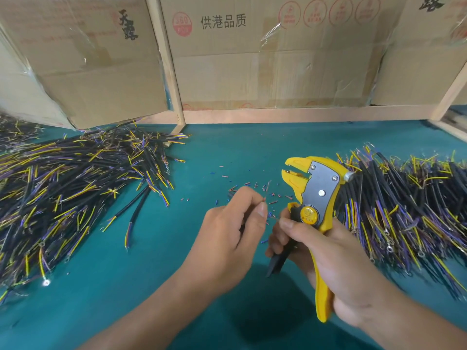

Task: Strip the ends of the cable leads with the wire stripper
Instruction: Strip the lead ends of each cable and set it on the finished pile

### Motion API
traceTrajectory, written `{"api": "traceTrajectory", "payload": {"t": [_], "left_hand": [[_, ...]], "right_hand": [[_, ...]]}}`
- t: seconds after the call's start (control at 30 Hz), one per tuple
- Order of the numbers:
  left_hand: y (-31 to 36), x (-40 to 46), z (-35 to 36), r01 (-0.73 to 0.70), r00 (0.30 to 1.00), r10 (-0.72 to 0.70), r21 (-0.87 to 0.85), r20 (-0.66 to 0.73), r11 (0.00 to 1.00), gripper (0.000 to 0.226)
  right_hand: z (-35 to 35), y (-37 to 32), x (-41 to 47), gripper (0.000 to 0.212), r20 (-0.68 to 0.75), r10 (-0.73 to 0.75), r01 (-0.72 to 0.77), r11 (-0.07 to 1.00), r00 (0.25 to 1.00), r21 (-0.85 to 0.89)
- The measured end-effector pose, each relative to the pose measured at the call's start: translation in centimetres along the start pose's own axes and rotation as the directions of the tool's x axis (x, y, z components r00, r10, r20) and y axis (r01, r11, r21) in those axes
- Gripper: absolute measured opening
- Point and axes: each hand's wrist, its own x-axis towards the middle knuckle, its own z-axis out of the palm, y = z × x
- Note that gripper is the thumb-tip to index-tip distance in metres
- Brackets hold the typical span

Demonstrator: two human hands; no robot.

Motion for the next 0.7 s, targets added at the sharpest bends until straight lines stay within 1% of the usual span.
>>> {"api": "traceTrajectory", "payload": {"t": [0.17,0.3,0.37,0.47,0.53,0.63,0.7], "left_hand": [[-0.2,-0.1,0.2,0.052,0.999,-0.052,-0.05,0.011,0.997,0.02],[-0.1,0.0,0.1,0.031,0.999,-0.031,-0.027,0.017,0.999,0.021],[-0.3,0.3,-0.4,0.016,1.0,-0.016,0.0,-0.011,1.0,0.019],[-1.0,1.1,-1.8,0.049,0.991,-0.047,0.009,-0.128,0.999,0.02],[-1.4,1.6,-2.5,0.074,0.98,-0.072,0.001,-0.188,0.997,0.021],[-1.5,1.7,-2.7,0.068,0.974,-0.06,0.032,-0.218,0.997,0.022],[-1.4,1.5,-2.5,0.041,0.979,-0.029,0.058,-0.204,0.997,0.021]], "right_hand": [[0.0,0.0,0.0,0.013,0.014,-0.012,0.012,1.0,1.0,-0.014],[-0.1,-0.3,0.1,0.013,0.016,-0.039,0.039,0.998,0.999,-0.044],[-0.2,-0.5,0.3,0.012,0.032,-0.025,0.026,0.999,0.999,-0.04],[-0.4,-0.6,0.4,0.008,0.086,0.05,-0.051,0.999,0.995,0.007],[-0.4,-0.6,0.3,0.009,0.158,0.13,-0.136,0.99,0.979,0.03],[-0.2,-0.4,-0.1,0.017,0.284,0.247,-0.28,0.956,0.926,0.082],[0.2,-0.3,-0.3,0.017,0.348,0.273,-0.324,0.941,0.897,0.095]]}}
